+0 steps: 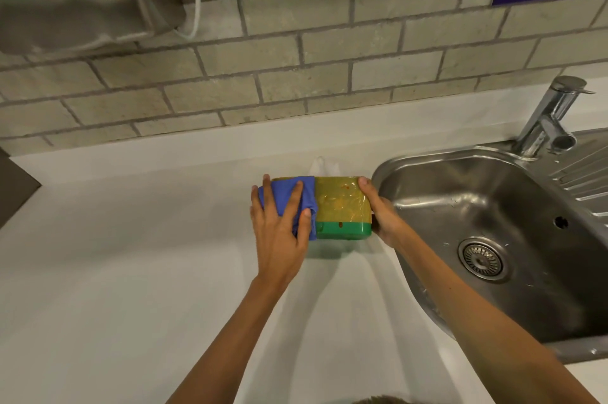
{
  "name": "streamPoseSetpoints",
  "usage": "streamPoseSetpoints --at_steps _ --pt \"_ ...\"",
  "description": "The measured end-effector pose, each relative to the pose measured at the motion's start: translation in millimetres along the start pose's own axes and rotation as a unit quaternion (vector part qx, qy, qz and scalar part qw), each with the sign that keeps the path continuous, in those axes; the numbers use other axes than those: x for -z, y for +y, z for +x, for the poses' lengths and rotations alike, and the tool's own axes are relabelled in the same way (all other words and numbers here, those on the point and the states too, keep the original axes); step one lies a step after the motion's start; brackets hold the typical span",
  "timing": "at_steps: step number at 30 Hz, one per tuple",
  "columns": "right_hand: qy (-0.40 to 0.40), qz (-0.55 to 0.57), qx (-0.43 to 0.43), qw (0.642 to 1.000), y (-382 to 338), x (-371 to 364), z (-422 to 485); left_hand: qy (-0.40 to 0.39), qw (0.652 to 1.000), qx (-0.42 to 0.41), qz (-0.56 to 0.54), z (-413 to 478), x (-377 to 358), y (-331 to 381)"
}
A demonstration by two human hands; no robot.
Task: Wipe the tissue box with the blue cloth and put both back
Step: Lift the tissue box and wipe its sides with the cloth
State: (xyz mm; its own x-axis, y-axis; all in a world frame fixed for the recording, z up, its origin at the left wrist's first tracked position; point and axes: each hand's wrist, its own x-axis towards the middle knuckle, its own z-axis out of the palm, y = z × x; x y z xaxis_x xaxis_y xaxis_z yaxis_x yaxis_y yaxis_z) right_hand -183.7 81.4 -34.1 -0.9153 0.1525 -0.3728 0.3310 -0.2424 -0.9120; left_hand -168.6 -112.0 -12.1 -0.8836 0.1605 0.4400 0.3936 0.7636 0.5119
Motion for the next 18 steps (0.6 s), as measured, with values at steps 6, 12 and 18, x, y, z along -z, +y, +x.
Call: streamPoseSetpoints --at_steps 6,12,18 --pt "0.004 -0.006 0.002 1.000 1 1 -1 -0.014 0.998 0.020 0.060 8 -7 4" --pt "0.013 0.000 0.004 1.000 2 -2 -1 -0.031 0.995 -0.022 0.092 10 -16 32" --pt "0.010 -0.009 0.000 1.000 -2 -3 -2 0.009 0.995 -0.061 0.084 -9 -7 0"
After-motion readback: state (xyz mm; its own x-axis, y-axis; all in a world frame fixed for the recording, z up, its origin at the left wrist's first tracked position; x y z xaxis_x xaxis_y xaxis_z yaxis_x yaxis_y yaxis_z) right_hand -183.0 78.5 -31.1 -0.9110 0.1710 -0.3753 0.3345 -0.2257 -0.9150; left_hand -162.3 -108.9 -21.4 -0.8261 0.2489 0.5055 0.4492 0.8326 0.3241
